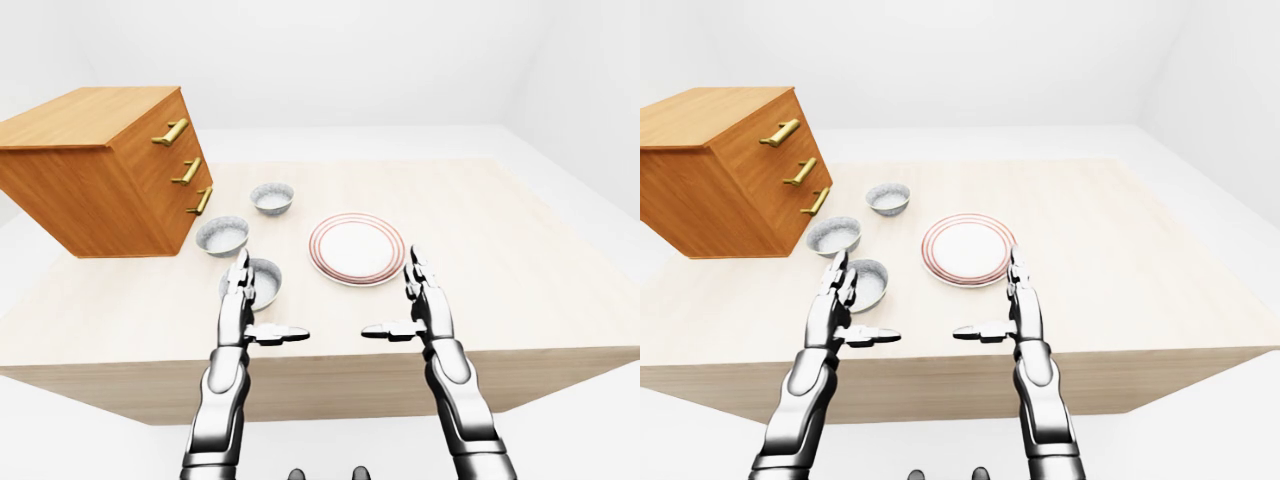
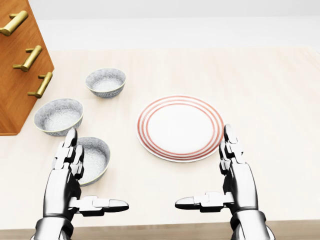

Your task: Put the bowl at the front on the plate.

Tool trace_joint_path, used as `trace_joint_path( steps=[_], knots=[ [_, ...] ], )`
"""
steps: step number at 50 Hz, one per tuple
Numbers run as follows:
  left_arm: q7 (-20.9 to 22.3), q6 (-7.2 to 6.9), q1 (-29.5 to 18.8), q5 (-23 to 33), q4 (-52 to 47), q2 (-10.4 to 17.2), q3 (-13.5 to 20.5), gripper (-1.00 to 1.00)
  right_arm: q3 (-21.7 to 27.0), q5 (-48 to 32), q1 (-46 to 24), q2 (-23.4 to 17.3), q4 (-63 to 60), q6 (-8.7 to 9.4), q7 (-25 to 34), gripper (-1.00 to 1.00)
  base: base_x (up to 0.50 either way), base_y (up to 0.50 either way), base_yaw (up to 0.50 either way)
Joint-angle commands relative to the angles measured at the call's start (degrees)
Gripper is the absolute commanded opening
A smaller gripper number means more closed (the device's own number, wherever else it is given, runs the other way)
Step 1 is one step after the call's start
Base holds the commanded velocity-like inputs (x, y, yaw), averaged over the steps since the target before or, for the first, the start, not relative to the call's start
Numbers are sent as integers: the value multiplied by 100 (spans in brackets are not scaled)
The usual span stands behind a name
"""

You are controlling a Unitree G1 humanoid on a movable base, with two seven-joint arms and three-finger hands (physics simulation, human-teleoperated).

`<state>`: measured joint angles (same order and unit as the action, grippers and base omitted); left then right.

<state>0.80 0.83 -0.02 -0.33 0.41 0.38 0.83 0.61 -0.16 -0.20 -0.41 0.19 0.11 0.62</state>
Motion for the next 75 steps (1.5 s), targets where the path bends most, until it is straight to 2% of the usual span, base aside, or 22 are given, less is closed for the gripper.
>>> trace_joint_path(
  steps=[1, 14, 25, 28, 32, 35, 38, 40, 41, 42, 44, 45, 46, 47, 51, 55, 58, 60, 61, 69, 72, 75],
  knots=[
    [122, 229, -41, -63, 186, 63, 138, 100, 77, -85, -43, -58, 23, 31, 80, 100, 0, 0, 0],
    [118, 259, -44, -41, 206, 67, 123, 100, 140, -15, -46, -60, 121, -110, 64, 100, 0, 0, 0],
    [128, 172, 7, -71, 51, 61, 127, 100, 95, -73, -17, -56, 3, -31, 64, 100, 0, 0, 0],
    [110, 13, 13, -265, -77, 64, 244, 100, 93, -87, -28, -53, 17, -2, 51, 100, 0, 0, 0],
    [324, -583, 469, -497, -1012, 123, 316, 100, 102, -84, -29, -56, 40, -21, 51, 100, 0, 0, 0],
    [607, -488, 907, -436, -1395, 149, 378, 100, 98, -89, -39, -54, 43, -11, 44, 100, 0, 0, 0],
    [1107, -583, 1457, -432, -1959, 206, 576, 100, 88, -92, -50, -56, 51, 3, 59, 100, 0, 0, 0],
    [1184, -560, 1568, -364, -2004, 123, 755, 100, 93, -82, -52, -57, 52, -1, 70, 100, 0, 0, 0],
    [1217, -312, 1676, -465, -1984, 60, 991, 100, 99, -74, -49, -57, 57, -15, 72, 100, 0, 0, 0],
    [1178, -290, 1694, -457, -1994, 5, 1134, 100, 97, -77, -48, -56, 53, -10, 70, 100, 0, 0, 0],
    [1392, -473, 1779, -626, -2100, -31, 1348, 100, 102, -77, -60, -62, 99, -44, 77, 100, 0, 0, 0],
    [1196, -65, 1643, -645, -1857, -120, 1605, 100, 96, -77, -58, -58, 65, 4, 76, 100, 0, 0, 0],
    [1248, -6, 1623, -763, -1864, -140, 1673, 100, 93, -79, -60, -57, 55, 26, 75, 100, 0, 0, 0],
    [1503, -133, 1738, -764, -1987, -64, 1663, 100, 89, -83, -60, -55, 57, 32, 74, 100, 0, 0, 0],
    [1186, 47, 1696, -745, -1868, -251, 2060, 100, 99, -66, -45, -57, 92, -32, 90, 100, 0, 0, 0],
    [849, 50, 1735, -835, -1811, -342, 2380, 100, 101, -71, -61, -62, 90, 7, 87, 100, 0, 0, 0],
    [567, -32, 1741, -896, -1673, -372, 2715, 100, 103, -71, -61, -61, 124, -14, 85, 100, 0, 0, 0],
    [483, -259, 1703, -970, -1690, -357, 2793, 100, 96, -85, -59, -56, 86, 28, 68, 100, 0, 0, 0],
    [430, 2, 1639, -961, -1587, -341, 2870, 100, 98, -84, -59, -58, 101, 12, 68, 100, 0, 0, 0],
    [293, 92, 1701, -842, -1480, -338, 2966, 100, 110, -81, -81, -65, 204, -42, 69, 100, 0, 0, 0],
    [192, 417, 1749, -963, -1201, -391, 3282, 100, 103, -103, -90, -64, 173, 25, 46, 100, 0, 0, 0],
    [-130, 417, 1739, -903, -1019, -400, 3434, 100, 94, -121, -64, -57, 92, 55, 27, 100, 0, 0, 0]
  ],
)
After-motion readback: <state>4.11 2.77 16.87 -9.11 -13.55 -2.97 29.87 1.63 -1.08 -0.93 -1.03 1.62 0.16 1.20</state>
